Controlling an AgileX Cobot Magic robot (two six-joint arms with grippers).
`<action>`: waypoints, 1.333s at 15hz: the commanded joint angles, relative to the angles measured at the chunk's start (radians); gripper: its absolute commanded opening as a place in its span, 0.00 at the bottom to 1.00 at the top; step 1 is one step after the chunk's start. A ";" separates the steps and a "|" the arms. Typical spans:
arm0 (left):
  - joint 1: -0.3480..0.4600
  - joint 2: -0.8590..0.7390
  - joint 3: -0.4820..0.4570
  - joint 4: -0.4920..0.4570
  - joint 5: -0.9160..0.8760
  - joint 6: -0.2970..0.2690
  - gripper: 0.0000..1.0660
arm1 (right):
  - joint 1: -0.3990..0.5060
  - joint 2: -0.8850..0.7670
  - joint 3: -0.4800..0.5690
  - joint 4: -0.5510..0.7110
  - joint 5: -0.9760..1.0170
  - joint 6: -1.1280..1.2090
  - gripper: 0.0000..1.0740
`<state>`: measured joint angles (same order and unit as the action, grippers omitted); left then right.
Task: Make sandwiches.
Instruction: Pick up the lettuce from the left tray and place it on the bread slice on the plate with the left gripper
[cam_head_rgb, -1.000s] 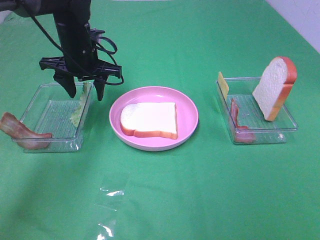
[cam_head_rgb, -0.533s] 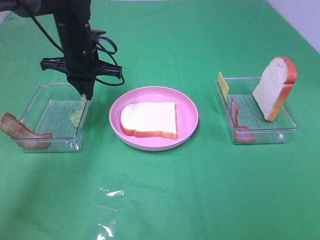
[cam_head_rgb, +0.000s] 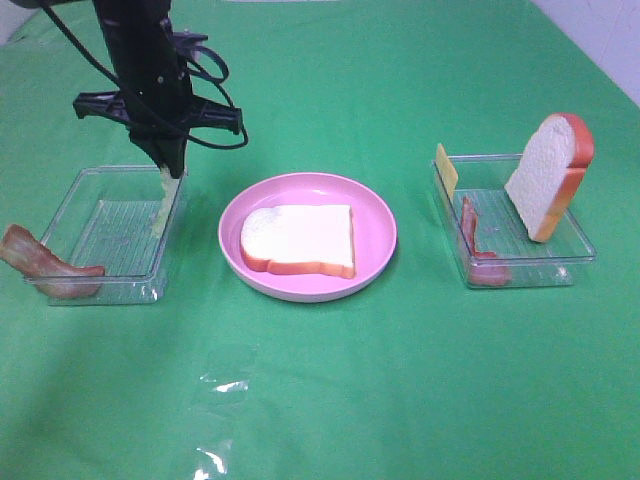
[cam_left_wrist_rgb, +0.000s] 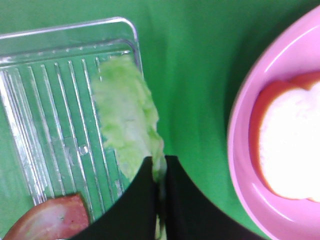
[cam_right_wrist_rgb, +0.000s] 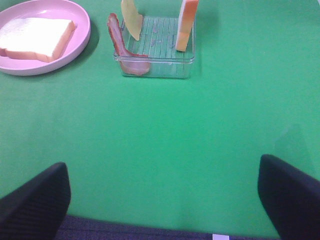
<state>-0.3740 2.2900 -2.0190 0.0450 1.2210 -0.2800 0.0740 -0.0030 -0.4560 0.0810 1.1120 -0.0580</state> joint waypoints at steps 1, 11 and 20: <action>-0.004 -0.066 0.000 -0.014 0.099 0.004 0.00 | -0.001 -0.028 0.003 0.002 -0.011 0.006 0.91; -0.150 -0.141 0.000 -0.288 0.007 0.118 0.00 | -0.001 -0.028 0.003 0.002 -0.011 0.006 0.91; -0.172 -0.006 0.000 -0.642 -0.183 0.328 0.00 | -0.001 -0.028 0.003 0.004 -0.011 0.006 0.91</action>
<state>-0.5420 2.2810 -2.0190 -0.5800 1.0490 0.0410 0.0740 -0.0030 -0.4560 0.0810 1.1120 -0.0580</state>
